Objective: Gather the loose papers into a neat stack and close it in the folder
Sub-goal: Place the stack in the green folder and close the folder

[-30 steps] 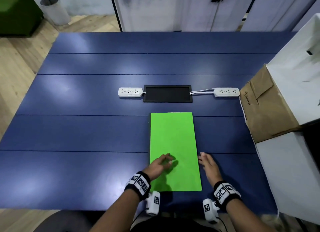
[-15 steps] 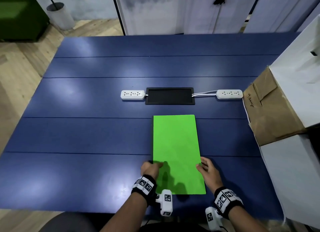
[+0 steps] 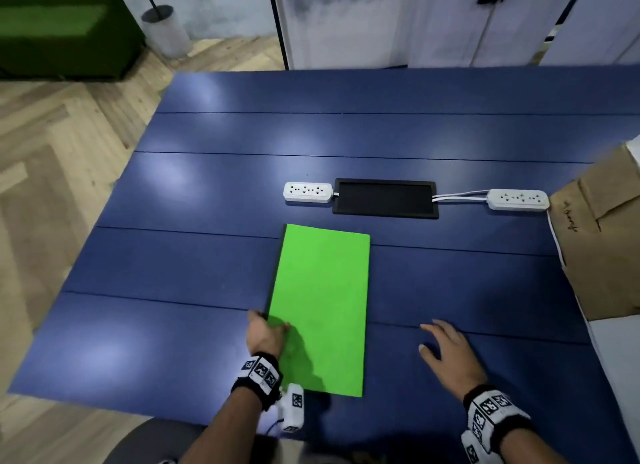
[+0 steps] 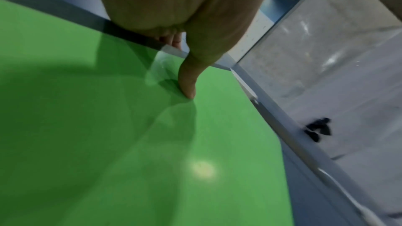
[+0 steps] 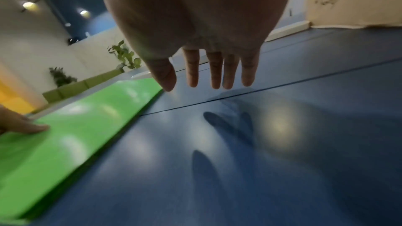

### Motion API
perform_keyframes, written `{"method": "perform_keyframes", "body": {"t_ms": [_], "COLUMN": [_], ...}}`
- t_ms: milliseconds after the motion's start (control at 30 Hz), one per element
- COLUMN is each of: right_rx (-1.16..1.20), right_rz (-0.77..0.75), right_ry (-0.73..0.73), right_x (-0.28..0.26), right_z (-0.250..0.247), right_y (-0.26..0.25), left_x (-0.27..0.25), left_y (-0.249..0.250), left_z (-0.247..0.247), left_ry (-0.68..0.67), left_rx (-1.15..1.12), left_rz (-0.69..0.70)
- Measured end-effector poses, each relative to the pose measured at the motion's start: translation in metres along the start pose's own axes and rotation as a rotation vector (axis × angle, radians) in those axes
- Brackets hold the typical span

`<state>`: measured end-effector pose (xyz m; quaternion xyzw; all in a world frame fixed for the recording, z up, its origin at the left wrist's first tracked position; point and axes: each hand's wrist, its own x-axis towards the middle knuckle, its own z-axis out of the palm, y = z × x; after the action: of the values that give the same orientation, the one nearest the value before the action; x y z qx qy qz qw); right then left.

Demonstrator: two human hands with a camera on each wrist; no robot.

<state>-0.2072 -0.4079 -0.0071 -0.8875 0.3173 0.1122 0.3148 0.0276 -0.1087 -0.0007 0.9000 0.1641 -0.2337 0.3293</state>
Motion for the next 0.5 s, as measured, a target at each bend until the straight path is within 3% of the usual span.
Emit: {"method": "perform_keyframes", "body": {"t_ms": [167,300,433,500], "right_rx": [-0.323,-0.468,-0.496,-0.493], "right_rz": [-0.032,0.007,0.025,0.024], "right_ry": [-0.08,-0.214,-0.285,-0.297], "right_x": [0.018,0.029,0.027,0.028], "right_z": [0.001,0.009,0.014,0.014], "right_y": [-0.011,-0.014,-0.016,-0.018], "left_x": [0.094,0.153,0.147,0.128], "left_y": [-0.035,-0.052,-0.043,-0.034], "left_z": [-0.09,-0.134,-0.135,-0.114], "left_ry": [0.141,0.126,0.124,0.116], "left_rx": [0.091,0.284,0.438,0.545], "left_rz": [-0.041,-0.044,-0.017,0.093]}}
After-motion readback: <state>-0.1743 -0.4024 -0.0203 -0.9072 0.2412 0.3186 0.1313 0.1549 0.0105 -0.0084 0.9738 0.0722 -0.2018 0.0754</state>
